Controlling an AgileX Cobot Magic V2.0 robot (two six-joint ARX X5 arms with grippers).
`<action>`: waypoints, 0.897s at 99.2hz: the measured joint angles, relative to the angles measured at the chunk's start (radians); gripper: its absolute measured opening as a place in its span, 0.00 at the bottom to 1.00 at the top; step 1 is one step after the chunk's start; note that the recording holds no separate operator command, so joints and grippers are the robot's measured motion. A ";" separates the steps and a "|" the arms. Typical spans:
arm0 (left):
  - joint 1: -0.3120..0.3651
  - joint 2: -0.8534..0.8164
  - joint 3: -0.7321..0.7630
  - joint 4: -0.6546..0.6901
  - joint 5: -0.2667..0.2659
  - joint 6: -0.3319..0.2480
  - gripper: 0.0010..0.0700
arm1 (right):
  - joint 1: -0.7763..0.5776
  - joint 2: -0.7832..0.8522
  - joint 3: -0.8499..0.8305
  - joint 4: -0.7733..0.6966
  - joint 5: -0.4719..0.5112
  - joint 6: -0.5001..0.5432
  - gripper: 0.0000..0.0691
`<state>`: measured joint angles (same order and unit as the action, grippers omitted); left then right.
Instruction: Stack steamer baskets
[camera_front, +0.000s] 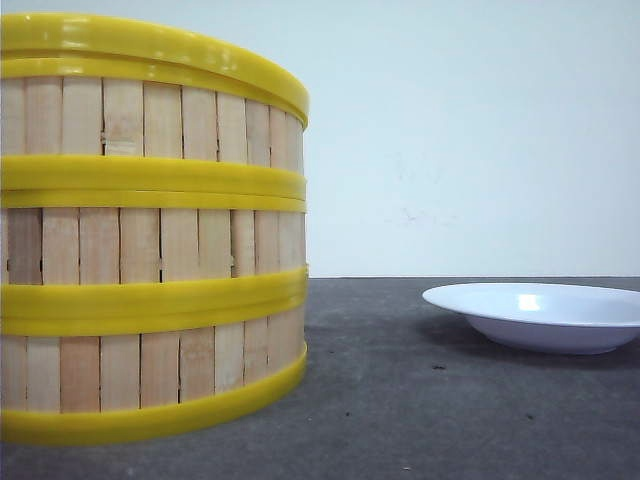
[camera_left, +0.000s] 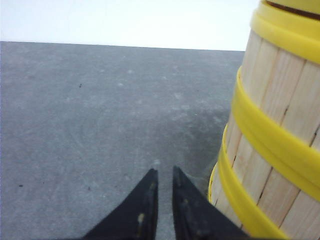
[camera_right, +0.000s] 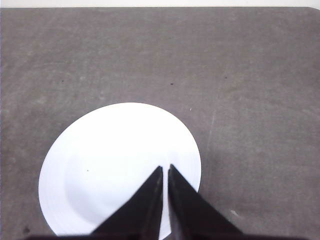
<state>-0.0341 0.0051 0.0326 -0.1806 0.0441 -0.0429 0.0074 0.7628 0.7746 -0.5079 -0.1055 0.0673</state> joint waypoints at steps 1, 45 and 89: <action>0.000 0.000 0.000 0.000 0.000 0.000 0.02 | 0.000 0.000 0.000 0.000 0.000 0.000 0.01; 0.000 0.000 0.000 0.000 0.000 0.000 0.02 | 0.007 -0.020 -0.013 0.026 0.004 0.000 0.01; 0.000 0.000 0.000 0.000 0.000 0.000 0.02 | 0.007 -0.505 -0.536 0.417 0.047 0.000 0.01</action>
<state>-0.0341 0.0051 0.0326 -0.1806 0.0441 -0.0429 0.0147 0.2577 0.2390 -0.0914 -0.0589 0.0673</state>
